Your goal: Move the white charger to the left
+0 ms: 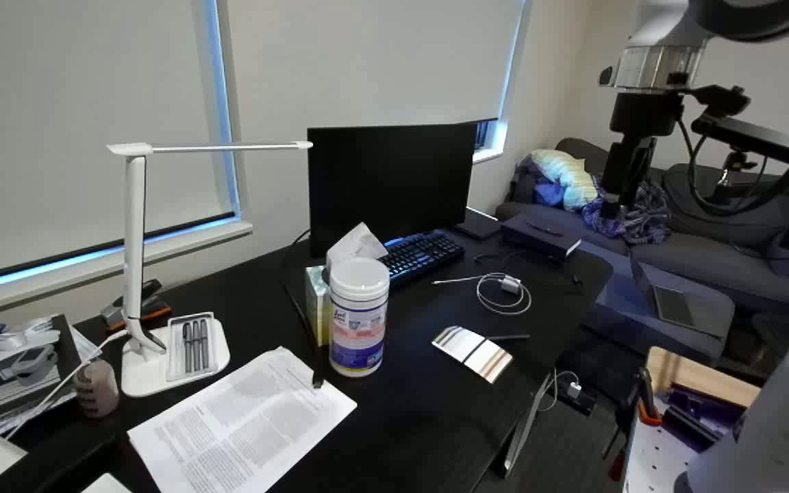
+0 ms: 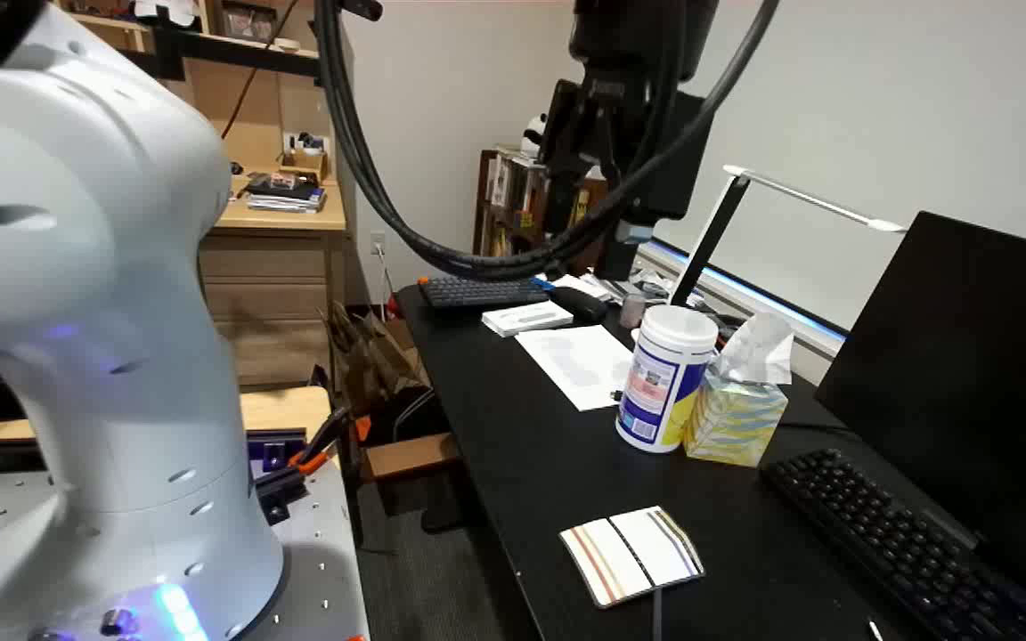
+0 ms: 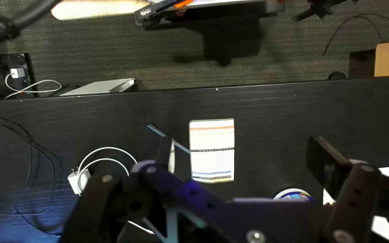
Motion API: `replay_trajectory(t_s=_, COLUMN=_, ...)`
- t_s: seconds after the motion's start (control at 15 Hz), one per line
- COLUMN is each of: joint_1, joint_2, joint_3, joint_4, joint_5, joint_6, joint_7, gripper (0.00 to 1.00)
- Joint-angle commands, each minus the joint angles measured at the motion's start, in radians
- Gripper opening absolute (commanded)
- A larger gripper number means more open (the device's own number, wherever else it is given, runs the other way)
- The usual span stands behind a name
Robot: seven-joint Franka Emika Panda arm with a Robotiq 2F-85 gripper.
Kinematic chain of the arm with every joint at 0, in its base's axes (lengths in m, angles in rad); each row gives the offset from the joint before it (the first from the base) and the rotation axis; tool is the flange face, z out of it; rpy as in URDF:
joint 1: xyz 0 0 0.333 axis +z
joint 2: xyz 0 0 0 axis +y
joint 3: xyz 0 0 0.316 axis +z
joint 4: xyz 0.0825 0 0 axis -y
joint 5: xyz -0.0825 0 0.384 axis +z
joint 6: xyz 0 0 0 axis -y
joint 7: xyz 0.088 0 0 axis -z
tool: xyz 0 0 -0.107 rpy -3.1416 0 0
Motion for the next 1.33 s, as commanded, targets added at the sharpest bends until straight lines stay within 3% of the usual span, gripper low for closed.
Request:
replay_trajectory(t_s=0.0, joint_1=-0.001, joint_2=0.001, joint_3=0.001, joint_4=0.002, joint_5=0.001, joint_6=-0.002, joint_7=-0.001, gripper=1.00)
replay_trajectory(t_s=0.4, joint_1=0.003, joint_2=0.042, joint_3=0.006, joint_4=0.006, joint_5=0.019, joint_6=0.055, joint_7=0.026, gripper=1.00)
replay_trajectory(t_s=1.0, joint_1=-0.009, joint_2=0.314, joint_3=-0.036, joint_4=0.001, joint_5=-0.013, joint_6=0.467, joint_7=-0.046, gripper=1.00)
replay_trajectory(t_s=1.27, joint_1=-0.027, joint_2=0.489, joint_3=-0.091, joint_4=0.060, joint_5=0.021, joint_6=0.575, joint_7=-0.058, gripper=1.00)
